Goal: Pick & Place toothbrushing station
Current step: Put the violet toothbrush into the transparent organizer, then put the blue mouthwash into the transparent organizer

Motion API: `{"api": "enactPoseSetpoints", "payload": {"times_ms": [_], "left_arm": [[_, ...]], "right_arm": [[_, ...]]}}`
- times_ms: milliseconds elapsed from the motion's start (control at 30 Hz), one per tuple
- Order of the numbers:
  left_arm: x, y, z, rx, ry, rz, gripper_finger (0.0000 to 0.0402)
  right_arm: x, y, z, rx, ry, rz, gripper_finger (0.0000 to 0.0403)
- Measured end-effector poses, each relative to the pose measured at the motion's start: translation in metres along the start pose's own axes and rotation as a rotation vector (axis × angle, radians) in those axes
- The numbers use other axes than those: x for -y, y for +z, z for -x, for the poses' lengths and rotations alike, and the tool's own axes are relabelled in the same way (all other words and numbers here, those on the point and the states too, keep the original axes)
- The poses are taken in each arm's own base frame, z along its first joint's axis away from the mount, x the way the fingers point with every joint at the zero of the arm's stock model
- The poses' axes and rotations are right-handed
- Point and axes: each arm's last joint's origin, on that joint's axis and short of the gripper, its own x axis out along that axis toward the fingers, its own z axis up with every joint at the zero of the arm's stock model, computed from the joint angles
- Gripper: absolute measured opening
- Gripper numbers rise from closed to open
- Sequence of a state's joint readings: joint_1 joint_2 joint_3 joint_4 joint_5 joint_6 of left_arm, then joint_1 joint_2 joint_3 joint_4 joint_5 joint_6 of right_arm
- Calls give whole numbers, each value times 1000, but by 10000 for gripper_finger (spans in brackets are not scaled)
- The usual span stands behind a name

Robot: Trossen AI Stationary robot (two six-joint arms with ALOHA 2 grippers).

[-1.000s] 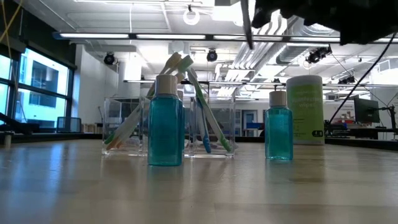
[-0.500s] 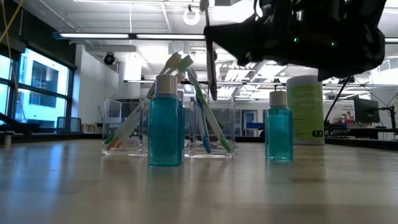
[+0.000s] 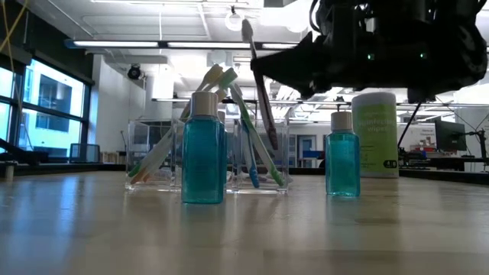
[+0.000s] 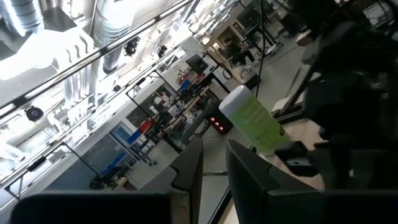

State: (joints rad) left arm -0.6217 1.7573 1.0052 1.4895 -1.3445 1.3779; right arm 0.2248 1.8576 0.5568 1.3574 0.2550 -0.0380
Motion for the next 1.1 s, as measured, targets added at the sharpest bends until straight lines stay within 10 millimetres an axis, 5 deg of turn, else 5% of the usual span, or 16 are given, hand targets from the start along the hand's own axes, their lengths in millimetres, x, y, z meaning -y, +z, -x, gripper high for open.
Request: {"api": "enactPoseSetpoints", "payload": {"times_ms": [433,1100], "left_arm": [[-1,-6,-15,-49,39,-11,64],[1,-7,-15,-77,37,-19,64]], "right_arm": [[1,-9,0,-85,-1,-43,19],[8,-14,-1,-139,21,-3,184]]}}
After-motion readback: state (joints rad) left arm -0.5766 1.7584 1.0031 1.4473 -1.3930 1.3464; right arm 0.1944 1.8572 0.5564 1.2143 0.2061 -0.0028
